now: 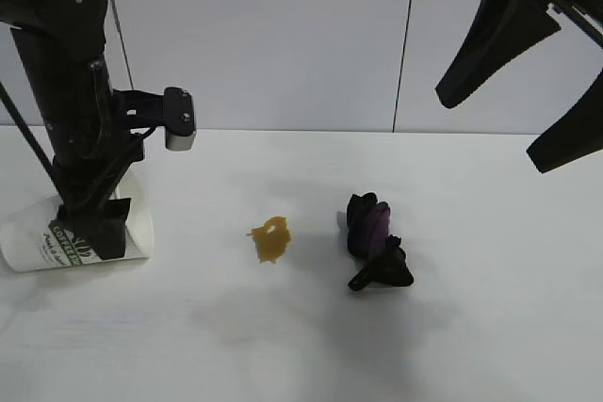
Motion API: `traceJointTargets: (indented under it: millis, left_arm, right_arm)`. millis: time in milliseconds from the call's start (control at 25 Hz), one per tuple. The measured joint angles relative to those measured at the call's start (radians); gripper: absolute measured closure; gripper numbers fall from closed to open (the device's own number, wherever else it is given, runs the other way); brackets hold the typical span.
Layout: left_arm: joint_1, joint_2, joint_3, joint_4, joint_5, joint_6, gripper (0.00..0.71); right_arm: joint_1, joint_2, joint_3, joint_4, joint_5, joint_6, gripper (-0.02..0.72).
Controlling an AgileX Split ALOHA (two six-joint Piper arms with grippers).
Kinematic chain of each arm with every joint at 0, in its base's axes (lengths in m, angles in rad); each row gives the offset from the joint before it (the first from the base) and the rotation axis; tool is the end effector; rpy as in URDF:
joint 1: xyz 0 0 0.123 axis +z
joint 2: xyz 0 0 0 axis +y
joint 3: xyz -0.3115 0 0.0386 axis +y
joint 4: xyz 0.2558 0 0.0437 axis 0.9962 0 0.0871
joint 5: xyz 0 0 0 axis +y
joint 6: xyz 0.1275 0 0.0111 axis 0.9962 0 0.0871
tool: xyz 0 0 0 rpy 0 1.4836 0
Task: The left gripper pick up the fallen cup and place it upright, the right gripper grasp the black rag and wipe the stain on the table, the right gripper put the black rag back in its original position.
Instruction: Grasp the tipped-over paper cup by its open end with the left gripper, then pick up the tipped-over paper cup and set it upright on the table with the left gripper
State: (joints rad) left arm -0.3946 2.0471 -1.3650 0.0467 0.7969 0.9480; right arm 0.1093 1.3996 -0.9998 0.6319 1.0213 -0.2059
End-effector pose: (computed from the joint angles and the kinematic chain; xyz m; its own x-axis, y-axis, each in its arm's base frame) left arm 0.3949 -0.1598 0.1289 -0.1908 0.9790 -0.0721 0.9654 0.2004 0.1667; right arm 0.2654 0.0940 0.2728 -0.9675 0.0316 -0.2507 -0.1075 0.8463 0.5218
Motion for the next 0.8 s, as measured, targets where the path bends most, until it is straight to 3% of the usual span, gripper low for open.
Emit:
traceJointTargets:
  millis: [280,440,640,800]
  left_arm:
    - [0.001,-0.05,-0.11,-0.206,0.009,0.004,0.174]
    - [0.021,-0.094,-0.121,-0.411,0.007,0.077,0.174]
    - [0.119,-0.121,-0.121,-0.79,0.023,0.276,0.174]
    - [0.196,-0.129,-0.12,-1.048,0.117,0.502,0.174]
  right_arm:
    - [0.0,0.0,0.0,-0.002,0.0,0.0,0.126]
    - [0.0,0.0,0.0,-0.003,-0.001,0.0,0.126]
    - [0.0,0.0,0.0,-0.003,-0.001,0.0,0.126]
    - [0.0,0.0,0.0,-0.003,-0.002,0.0,0.126]
